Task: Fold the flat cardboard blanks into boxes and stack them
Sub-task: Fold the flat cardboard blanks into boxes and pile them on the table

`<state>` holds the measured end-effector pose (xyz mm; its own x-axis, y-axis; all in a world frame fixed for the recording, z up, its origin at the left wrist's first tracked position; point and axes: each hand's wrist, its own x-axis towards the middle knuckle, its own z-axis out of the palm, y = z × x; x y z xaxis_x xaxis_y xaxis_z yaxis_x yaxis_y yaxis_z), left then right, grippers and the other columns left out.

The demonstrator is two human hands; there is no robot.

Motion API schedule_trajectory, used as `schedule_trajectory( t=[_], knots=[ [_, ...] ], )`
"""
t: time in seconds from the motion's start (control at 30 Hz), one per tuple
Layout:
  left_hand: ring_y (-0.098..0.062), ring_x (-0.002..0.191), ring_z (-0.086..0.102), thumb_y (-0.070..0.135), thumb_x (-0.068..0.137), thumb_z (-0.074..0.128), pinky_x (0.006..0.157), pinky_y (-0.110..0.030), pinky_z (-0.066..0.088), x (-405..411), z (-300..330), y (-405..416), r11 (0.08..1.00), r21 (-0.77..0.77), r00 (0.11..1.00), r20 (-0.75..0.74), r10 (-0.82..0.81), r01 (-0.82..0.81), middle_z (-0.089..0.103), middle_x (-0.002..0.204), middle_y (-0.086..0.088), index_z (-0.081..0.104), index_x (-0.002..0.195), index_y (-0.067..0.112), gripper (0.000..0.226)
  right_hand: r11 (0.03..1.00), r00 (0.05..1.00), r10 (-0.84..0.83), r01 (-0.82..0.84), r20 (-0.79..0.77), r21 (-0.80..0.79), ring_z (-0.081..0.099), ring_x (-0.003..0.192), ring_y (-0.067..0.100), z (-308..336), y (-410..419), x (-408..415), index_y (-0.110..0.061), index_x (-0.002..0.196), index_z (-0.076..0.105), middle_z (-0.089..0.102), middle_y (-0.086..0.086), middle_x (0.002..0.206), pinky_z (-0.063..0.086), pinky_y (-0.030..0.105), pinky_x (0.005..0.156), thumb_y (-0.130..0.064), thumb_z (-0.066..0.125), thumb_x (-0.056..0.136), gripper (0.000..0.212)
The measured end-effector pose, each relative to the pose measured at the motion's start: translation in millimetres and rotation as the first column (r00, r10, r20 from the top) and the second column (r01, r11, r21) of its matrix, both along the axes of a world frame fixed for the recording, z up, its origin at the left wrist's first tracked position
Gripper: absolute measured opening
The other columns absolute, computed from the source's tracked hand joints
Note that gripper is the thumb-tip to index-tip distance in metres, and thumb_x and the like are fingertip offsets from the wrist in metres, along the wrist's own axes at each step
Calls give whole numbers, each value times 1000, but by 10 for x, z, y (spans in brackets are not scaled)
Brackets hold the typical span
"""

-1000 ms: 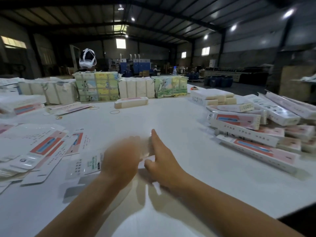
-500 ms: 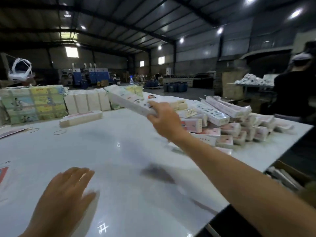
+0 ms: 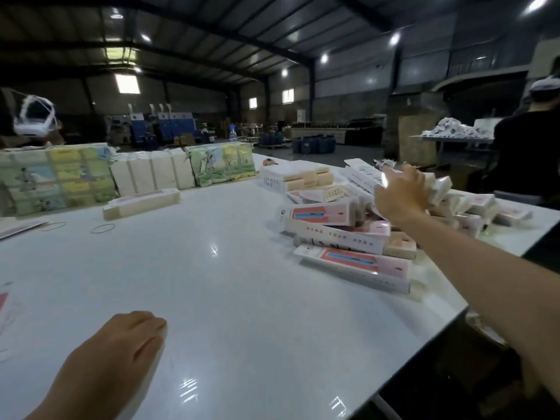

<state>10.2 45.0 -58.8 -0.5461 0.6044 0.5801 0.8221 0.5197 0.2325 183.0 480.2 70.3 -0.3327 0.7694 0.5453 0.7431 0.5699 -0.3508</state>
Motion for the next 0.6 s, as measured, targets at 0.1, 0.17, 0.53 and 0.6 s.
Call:
schedule_trajectory(
  t=[0.1,0.17,0.53,0.6],
  knots=[
    [2,89,46,33,82,55,66,-30,45,50,23,9,998,-34,996,-72,50,-53,53,90,28,52,103,35,21,929,938,341,-326,-58,177,45,119,30,147,-614,-267,-12,126,58,53,14,132,36,43,100,-17,47,94,35],
    [-2,91,50,46,81,33,69,-29,45,131,96,14,994,-99,999,22,48,-46,59,91,20,62,89,29,35,783,788,616,-612,1,108,52,116,24,67,-1145,-477,-17,122,64,61,6,128,38,36,98,-20,49,95,31],
    [-17,96,57,18,88,49,85,-34,46,98,288,-108,984,-83,946,275,172,-155,66,100,2,70,93,18,22,446,406,878,-886,253,-126,46,118,10,-1130,-2471,-920,-28,120,64,55,-14,122,40,24,95,-32,39,100,32],
    [-16,99,58,22,86,52,85,-32,48,-144,462,-302,960,-51,899,340,276,-276,66,105,6,69,98,22,20,447,415,881,-887,230,-114,45,123,9,-1142,-2464,-928,-29,122,64,54,-14,129,37,23,99,-31,44,98,30]
  ],
)
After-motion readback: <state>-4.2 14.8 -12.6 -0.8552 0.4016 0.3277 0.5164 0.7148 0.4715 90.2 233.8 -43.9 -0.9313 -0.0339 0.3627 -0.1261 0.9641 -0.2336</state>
